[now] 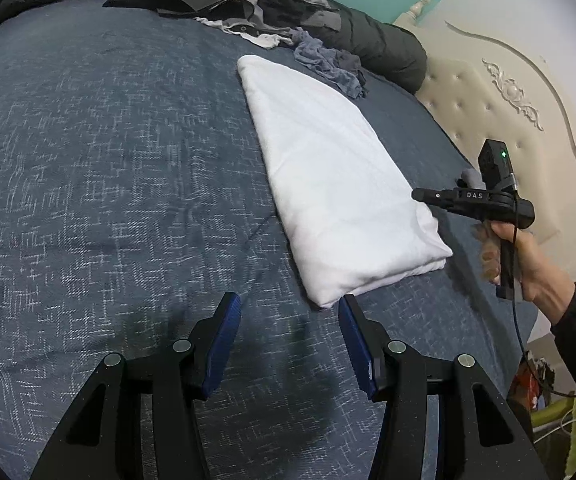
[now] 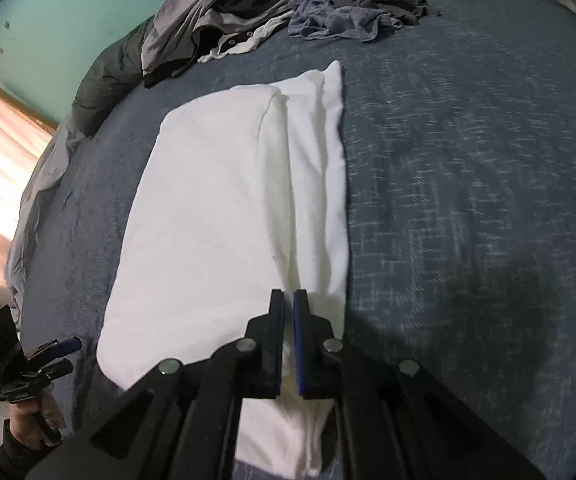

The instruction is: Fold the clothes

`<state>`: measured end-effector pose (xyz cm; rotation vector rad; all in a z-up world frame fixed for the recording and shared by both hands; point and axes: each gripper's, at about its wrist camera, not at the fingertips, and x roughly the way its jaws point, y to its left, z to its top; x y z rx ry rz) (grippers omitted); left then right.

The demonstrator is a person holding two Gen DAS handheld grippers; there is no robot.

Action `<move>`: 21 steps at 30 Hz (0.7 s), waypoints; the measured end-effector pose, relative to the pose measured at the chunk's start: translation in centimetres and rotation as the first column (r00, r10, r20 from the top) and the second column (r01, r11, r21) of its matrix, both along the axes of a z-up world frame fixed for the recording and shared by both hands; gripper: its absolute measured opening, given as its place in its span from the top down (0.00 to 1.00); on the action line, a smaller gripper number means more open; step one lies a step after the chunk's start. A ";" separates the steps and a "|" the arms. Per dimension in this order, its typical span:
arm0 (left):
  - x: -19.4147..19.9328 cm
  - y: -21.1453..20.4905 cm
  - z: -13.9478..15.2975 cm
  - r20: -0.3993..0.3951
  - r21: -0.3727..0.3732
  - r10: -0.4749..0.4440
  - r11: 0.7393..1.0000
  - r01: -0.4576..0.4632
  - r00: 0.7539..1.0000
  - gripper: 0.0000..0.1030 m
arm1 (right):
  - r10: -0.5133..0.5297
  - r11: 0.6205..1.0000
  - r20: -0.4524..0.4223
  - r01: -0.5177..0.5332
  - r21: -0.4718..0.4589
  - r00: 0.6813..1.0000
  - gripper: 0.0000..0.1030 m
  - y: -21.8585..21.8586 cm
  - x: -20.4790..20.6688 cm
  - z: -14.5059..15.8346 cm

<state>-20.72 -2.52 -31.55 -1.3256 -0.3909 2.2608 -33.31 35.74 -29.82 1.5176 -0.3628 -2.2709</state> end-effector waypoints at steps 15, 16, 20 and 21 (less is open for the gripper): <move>-3.6 4.8 1.3 0.069 -0.018 -0.005 1.000 0.007 0.998 0.46 | 0.069 0.997 -0.005 -0.068 0.039 0.998 0.92 -2.3 3.1 1.1; -3.7 5.0 1.1 0.077 -0.027 -0.002 1.000 0.005 0.997 0.46 | 0.068 0.996 0.013 -0.068 0.058 0.998 0.92 -2.4 3.0 0.4; -4.0 5.5 0.1 0.112 -0.058 0.004 0.998 0.002 0.994 0.46 | 0.056 0.995 0.081 -0.062 0.084 0.995 0.93 -1.0 4.3 -1.8; -3.9 5.5 0.0 0.114 -0.065 0.005 0.998 0.002 0.993 0.46 | 0.055 0.994 0.096 -0.063 0.084 0.994 0.93 -0.6 4.7 -2.2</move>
